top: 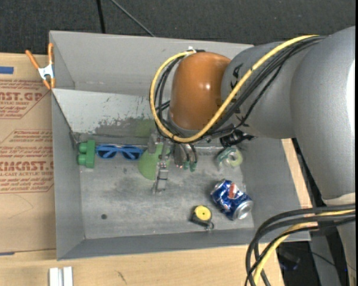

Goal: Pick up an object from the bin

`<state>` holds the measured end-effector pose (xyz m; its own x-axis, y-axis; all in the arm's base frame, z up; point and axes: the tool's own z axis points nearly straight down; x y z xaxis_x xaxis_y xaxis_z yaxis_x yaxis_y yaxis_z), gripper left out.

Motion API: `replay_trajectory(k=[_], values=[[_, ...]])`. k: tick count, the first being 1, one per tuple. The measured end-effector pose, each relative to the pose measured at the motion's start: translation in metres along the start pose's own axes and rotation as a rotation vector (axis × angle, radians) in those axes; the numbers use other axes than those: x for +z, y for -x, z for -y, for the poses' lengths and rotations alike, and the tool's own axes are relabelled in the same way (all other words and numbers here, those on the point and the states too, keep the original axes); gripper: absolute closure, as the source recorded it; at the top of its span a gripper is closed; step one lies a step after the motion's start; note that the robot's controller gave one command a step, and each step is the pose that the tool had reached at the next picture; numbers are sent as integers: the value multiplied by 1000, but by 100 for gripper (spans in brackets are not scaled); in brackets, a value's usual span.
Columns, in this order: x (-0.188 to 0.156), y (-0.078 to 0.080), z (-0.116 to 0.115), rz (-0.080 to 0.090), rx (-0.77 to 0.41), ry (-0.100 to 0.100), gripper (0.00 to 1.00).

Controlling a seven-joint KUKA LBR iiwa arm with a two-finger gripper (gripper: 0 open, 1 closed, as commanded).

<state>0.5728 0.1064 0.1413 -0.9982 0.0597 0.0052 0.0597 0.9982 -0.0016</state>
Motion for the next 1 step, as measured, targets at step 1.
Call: replay_trajectory(k=[1], values=[[40, 23, -41, 30, -54, 10, 0]])
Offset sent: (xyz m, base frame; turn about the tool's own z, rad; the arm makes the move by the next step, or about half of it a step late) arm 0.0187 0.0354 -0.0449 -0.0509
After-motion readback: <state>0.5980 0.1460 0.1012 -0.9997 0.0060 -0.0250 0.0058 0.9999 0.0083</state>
